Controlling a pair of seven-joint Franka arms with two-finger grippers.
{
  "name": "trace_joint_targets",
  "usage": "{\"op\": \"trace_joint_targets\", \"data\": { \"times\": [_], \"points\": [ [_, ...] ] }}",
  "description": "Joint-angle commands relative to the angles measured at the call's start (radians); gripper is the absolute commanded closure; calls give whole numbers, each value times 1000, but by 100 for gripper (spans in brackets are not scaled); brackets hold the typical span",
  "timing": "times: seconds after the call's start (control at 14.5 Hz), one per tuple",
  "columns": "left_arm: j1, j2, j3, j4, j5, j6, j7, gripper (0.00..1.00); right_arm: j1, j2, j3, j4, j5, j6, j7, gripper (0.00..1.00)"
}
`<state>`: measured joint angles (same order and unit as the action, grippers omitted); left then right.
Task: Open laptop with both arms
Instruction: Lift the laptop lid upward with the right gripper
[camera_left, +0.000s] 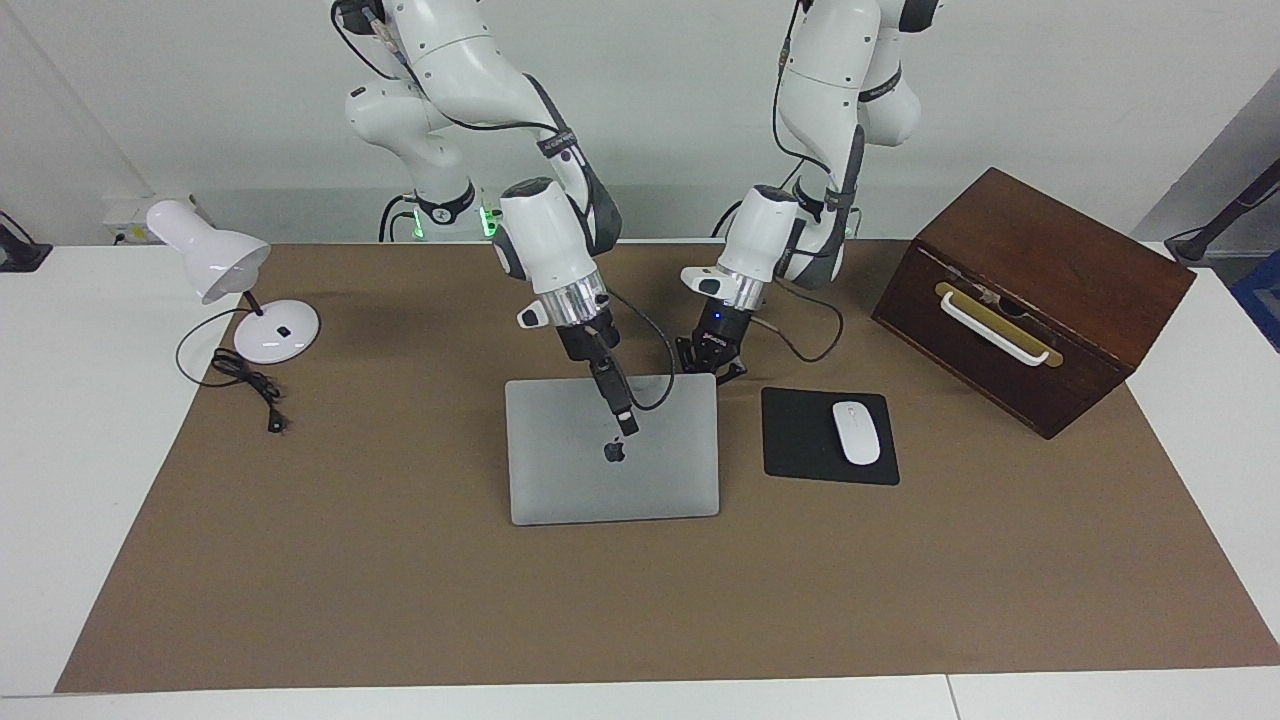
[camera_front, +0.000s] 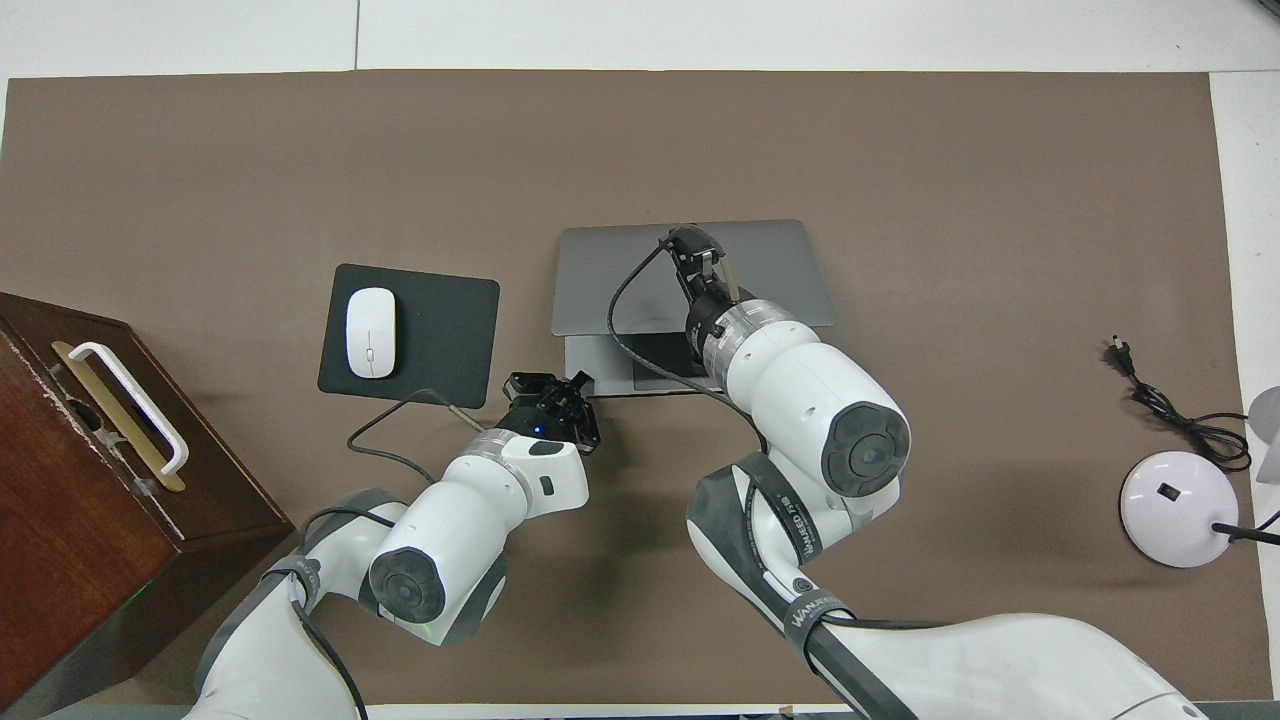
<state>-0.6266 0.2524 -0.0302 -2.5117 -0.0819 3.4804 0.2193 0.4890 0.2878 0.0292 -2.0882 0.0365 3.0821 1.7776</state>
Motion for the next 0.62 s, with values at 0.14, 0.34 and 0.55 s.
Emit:
{"op": "trace_joint_targets", "data": {
  "times": [0.14, 0.34, 0.55],
  "points": [
    [-4, 51, 1, 14, 7, 17, 3, 100, -35, 86, 1, 175, 0, -115, -43, 1],
    [-4, 54, -2, 17, 8, 19, 2, 100, -47, 96, 1, 246, 0, -193, -52, 1],
    [-2, 61, -7, 17, 8, 19, 3, 100, -69, 119, 3, 335, -6, -281, -61, 1]
  ]
}}
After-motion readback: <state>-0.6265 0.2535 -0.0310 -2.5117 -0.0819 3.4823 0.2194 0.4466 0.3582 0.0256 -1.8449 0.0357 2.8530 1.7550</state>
